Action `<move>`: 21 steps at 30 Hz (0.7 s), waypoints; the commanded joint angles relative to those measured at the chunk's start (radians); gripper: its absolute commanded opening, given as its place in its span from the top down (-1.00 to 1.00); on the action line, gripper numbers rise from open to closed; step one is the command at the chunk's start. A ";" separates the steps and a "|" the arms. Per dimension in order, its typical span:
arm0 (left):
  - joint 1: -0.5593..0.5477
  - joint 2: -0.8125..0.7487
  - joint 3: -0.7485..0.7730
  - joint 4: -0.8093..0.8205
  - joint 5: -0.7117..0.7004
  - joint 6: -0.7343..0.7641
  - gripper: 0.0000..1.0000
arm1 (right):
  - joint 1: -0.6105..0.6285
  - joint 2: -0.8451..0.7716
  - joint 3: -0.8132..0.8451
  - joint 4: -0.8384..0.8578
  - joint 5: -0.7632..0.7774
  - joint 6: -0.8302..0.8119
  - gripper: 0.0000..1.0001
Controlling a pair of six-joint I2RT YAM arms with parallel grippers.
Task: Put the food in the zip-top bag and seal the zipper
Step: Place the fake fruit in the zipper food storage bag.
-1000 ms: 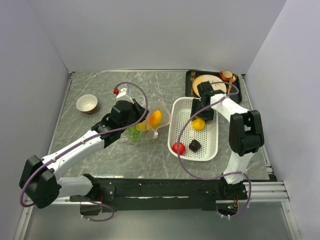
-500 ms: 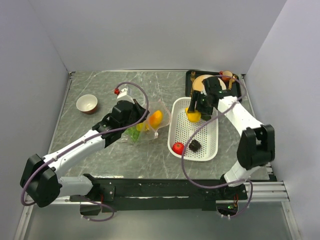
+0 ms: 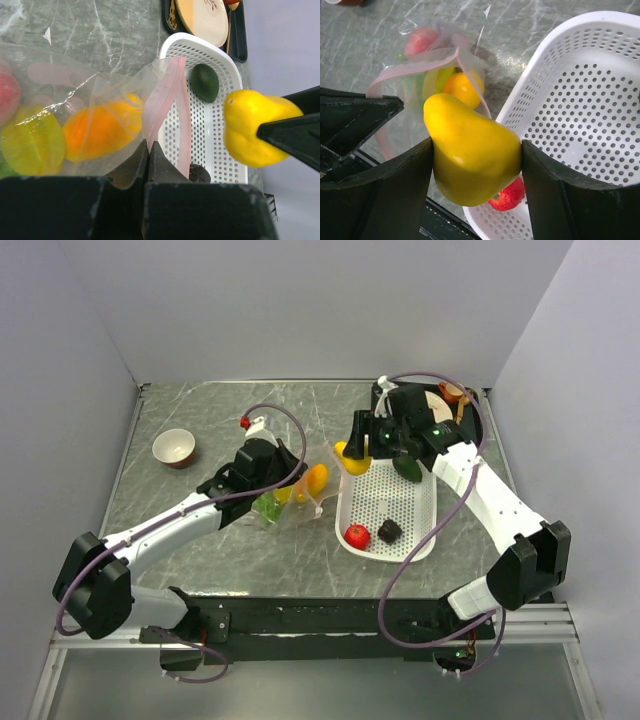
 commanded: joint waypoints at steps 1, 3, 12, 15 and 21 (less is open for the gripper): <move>-0.006 -0.018 0.047 0.044 0.010 -0.007 0.99 | 0.027 -0.029 0.040 -0.002 0.016 -0.040 0.18; -0.006 -0.023 0.039 0.047 0.007 -0.007 0.98 | 0.037 -0.023 0.044 -0.002 0.002 -0.054 0.18; -0.009 -0.022 0.048 0.039 0.004 0.002 0.98 | 0.122 0.075 0.119 -0.045 0.022 -0.077 0.18; -0.010 -0.031 0.065 0.015 -0.002 0.019 0.98 | 0.131 0.117 0.149 -0.053 0.017 -0.074 0.18; -0.012 -0.077 0.061 -0.013 -0.041 0.030 0.98 | 0.152 0.200 0.202 -0.062 0.016 -0.063 0.17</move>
